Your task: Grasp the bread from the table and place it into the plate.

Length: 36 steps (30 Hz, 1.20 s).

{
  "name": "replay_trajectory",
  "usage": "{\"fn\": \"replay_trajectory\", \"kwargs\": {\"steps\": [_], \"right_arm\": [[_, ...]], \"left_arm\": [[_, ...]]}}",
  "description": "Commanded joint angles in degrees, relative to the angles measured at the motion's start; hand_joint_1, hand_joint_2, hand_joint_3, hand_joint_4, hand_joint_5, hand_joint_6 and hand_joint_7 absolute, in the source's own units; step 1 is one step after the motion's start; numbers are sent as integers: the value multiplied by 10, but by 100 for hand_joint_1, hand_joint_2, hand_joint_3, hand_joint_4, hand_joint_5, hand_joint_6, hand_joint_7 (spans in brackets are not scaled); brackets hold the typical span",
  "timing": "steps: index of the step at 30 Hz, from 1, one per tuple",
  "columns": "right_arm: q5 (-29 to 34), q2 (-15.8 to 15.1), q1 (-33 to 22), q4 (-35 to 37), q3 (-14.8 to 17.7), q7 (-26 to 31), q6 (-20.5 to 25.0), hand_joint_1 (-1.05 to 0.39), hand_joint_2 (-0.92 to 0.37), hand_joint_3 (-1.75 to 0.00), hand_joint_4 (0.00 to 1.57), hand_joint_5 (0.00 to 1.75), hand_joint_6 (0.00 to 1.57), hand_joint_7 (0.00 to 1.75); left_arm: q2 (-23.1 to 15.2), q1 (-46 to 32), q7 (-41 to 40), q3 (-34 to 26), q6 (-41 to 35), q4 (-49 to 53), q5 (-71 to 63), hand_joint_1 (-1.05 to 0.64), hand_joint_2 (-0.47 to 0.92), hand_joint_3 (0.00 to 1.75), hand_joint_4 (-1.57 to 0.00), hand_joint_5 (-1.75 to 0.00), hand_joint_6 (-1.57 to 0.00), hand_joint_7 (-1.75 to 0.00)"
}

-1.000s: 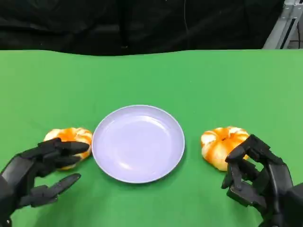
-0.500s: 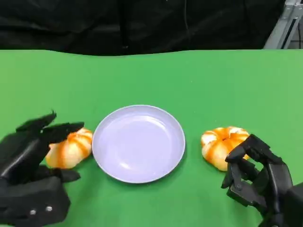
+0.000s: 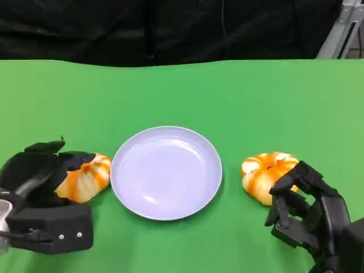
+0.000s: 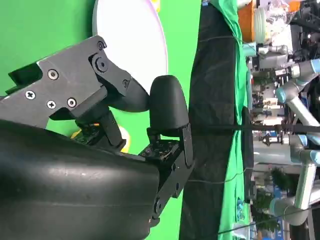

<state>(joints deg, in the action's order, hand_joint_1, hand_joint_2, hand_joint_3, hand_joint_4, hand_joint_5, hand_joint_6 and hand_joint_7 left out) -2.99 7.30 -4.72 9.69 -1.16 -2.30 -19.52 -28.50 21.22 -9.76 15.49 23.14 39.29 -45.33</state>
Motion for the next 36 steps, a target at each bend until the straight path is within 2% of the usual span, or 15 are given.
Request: {"fn": "replay_trajectory", "kwargs": {"steps": [1, 6, 9, 15, 20, 22, 23, 25, 27, 29, 32, 34, 36], "right_arm": [[-2, -2, -2, -9, 2, 4, 1, -13, -63, -111, 83, 175, 61, 163], [-1, -2, -1, -6, 2, 5, -3, -13, -63, -111, 83, 175, 61, 163], [-2, -3, 1, 1, 3, 3, -9, -15, -63, -110, 83, 175, 61, 163], [1, -3, 0, -3, 2, 8, -2, -15, -62, -110, 82, 175, 61, 162], [1, -3, 1, -3, 2, 9, -3, -15, -63, -110, 83, 175, 61, 162], [0, -2, 1, -3, 2, 9, -3, -15, -63, -110, 82, 175, 61, 162], [0, -2, 1, -3, 2, 9, -3, -15, -63, -110, 82, 175, 61, 162], [-1, -3, 0, -4, 2, 8, -3, -15, -63, -110, 82, 175, 61, 162], [-1, -3, 1, -3, 2, 7, -4, -15, -63, -110, 82, 175, 61, 162], [-1, -5, 1, -2, 3, 5, -4, -15, -63, -110, 82, 175, 61, 162], [-5, -6, 3, 1, 5, 2, -5, -14, -63, -110, 82, 175, 61, 162], [-5, -5, 3, 0, 5, 2, -4, -14, -63, -110, 82, 175, 61, 162], [-5, -4, 3, -1, 6, 3, -3, -14, -63, -110, 83, 175, 62, 162]], "left_arm": [[-12, 18, -25, 15, 9, 26, 5, -87, 92, 2, -26, -4, -53, -1], [-5, 35, -34, 33, 10, 73, 6, -86, 92, 3, -27, -3, -53, 0], [30, 78, -39, 63, -11, 183, -1, -85, 92, 8, -27, -3, -51, -1], [46, 106, -59, 85, 1, 255, 15, -81, 92, 10, -30, -3, -52, -1], [46, 107, -56, 98, 9, 267, 27, -59, 92, 16, -40, -5, -55, -1], [46, 108, -58, 103, 9, 268, 30, -55, 92, 16, -43, -6, -56, -2], [47, 106, -62, 102, 6, 268, 33, -49, 92, 18, -48, -8, -60, -3], [50, 103, -67, 102, 1, 267, 39, -28, 92, 25, -74, -8, -75, -4], [52, 99, -71, 99, -4, 263, 48, -23, 92, 27, -80, -8, -79, -5], [52, 96, -74, 95, -23, 248, 56, -16, 92, 30, -94, -12, -92, -9], [49, 88, -82, 85, -37, 227, 69, -13, 92, 35, -103, -15, -104, -12], [47, 84, -91, 83, -41, 215, 74, -12, 92, 36, -105, -16, -107, -13], [46, 80, -99, 82, -44, 206, 77, -10, 92, 34, -85, -71, -108, -20]]}}
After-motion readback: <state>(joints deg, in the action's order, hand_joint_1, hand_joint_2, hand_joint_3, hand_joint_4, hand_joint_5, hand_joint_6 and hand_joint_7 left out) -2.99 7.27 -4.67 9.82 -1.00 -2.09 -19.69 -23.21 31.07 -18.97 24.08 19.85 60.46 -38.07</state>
